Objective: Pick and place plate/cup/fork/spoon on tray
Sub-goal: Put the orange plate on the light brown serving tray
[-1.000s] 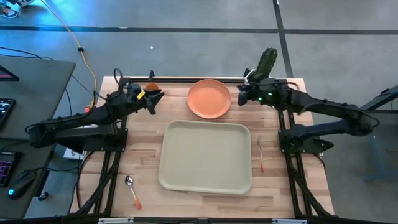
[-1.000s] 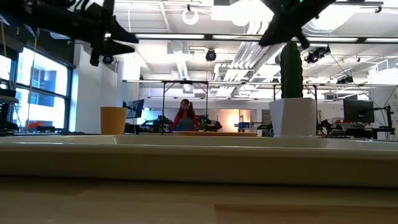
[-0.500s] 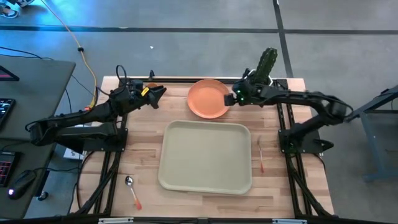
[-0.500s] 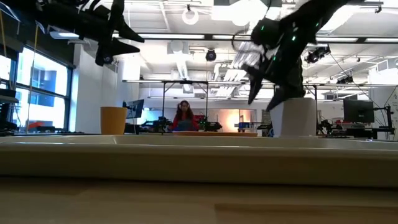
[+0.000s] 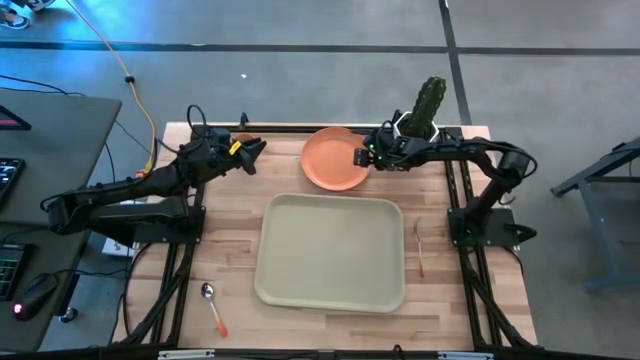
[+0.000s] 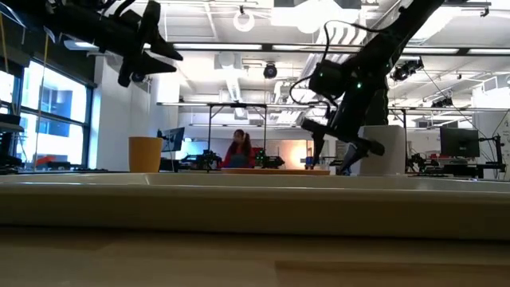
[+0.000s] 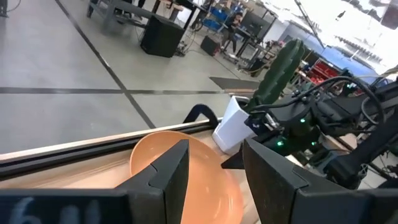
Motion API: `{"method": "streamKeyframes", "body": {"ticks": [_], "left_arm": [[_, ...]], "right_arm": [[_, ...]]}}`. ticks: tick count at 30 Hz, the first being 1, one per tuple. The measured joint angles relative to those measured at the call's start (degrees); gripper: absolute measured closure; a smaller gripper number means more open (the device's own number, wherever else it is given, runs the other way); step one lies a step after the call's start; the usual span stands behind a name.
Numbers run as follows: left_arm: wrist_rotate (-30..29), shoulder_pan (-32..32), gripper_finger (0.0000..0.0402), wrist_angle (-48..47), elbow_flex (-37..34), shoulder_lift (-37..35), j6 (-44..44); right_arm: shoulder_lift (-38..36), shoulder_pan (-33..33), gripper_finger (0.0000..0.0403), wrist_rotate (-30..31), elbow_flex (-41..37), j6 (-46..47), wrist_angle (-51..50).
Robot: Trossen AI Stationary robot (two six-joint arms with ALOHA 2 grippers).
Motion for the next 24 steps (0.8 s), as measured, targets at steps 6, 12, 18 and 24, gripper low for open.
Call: {"method": "streamKeyframes", "body": {"ticks": [6, 12, 18, 24], "left_arm": [[0.00, -0.23, 0.0259, -1.37, 0.00, 0.02, -0.02], [0.00, -0.23, 0.0259, -1.35, 0.00, 0.02, -2.66], [0.00, -0.23, 0.0259, -1.36, -0.02, 0.02, -2.84], [-1.00, -0.16, 0.0259, -1.35, -0.04, 0.02, -1.97]], "right_arm": [[4.20, -0.58, 0.0127, -1.47, 0.00, 0.00, 4.24], [4.99, -0.48, 0.0155, 0.34, 0.00, -0.28, 4.63], [5.18, -0.68, 0.0224, 0.71, -0.02, -2.17, 4.69], [5.27, -0.56, 0.0311, 0.60, -0.04, -2.99, 4.73]]}}
